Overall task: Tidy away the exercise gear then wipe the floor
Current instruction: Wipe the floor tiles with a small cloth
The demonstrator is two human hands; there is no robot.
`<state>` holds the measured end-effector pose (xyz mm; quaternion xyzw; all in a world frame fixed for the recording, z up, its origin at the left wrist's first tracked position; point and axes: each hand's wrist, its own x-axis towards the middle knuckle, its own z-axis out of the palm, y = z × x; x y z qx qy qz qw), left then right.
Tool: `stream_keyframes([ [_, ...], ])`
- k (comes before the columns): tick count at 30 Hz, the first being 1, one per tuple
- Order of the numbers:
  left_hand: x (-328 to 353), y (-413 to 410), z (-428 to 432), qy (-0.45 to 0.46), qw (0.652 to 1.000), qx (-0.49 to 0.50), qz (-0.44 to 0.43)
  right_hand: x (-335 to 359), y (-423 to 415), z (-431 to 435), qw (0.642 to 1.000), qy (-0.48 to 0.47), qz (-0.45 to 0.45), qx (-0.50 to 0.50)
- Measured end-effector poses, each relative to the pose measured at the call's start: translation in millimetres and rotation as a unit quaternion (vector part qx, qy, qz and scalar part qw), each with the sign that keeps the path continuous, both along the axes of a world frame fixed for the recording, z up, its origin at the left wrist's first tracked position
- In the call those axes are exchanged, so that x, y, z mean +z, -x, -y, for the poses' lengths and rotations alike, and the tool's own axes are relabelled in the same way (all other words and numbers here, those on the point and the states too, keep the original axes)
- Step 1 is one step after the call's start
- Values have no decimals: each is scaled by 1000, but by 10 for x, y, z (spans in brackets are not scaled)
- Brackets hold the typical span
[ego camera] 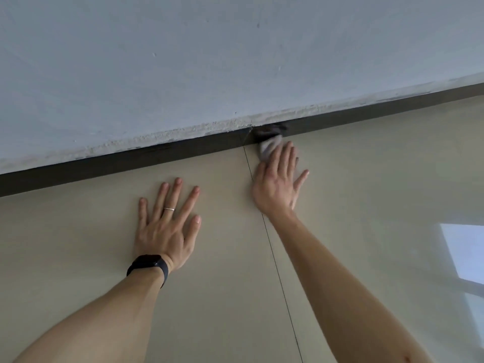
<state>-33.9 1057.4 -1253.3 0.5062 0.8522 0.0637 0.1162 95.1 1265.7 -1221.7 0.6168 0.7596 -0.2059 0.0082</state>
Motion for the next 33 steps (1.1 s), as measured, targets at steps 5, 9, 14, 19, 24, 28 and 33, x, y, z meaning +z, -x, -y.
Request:
stream_keyframes([
  [5, 30, -4, 2, 18, 1000, 8, 4, 71, -428, 865, 929, -17, -1, 369],
  [9, 56, -1, 27, 21, 1000, 5, 13, 91, -1017, 328, 993, -9, 63, 101],
  [14, 84, 8, 20, 36, 999, 2, 15, 111, -694, 1462, 1000, 1, 3, 14],
  [19, 83, 10, 32, 35, 999, -5, 18, 113, -987, 2424, 927, 0, -11, 374],
  [24, 78, -9, 25, 24, 1000, -4, 19, 103, -1930, 1496, 997, 8, 76, -13],
  [28, 84, -42, 54, 26, 999, -9, 27, 100, -2175, 1948, 981, 17, 43, -189],
  [33, 247, -344, 161, -22, 998, -57, 8, 60, -2005, 3535, 993, -57, 22, 97],
])
